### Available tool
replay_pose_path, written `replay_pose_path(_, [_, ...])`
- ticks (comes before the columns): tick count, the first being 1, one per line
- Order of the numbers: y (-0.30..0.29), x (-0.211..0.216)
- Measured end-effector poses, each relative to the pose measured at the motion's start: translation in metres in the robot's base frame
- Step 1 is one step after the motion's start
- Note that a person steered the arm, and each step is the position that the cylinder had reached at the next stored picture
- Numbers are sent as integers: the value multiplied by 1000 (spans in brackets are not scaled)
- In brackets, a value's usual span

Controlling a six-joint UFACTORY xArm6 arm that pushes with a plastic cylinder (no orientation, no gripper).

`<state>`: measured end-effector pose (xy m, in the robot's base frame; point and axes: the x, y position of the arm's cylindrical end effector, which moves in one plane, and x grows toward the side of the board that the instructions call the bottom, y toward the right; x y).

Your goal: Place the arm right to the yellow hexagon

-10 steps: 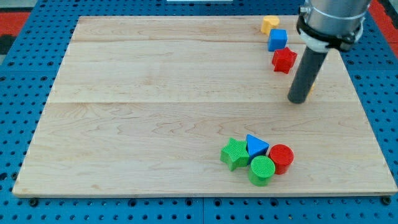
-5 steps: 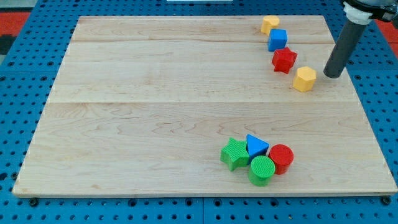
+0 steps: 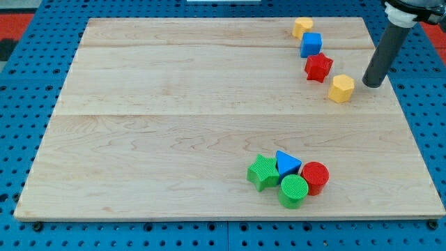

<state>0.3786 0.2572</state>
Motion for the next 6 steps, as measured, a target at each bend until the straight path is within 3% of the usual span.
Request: replay_pose_path(6, [0,0])
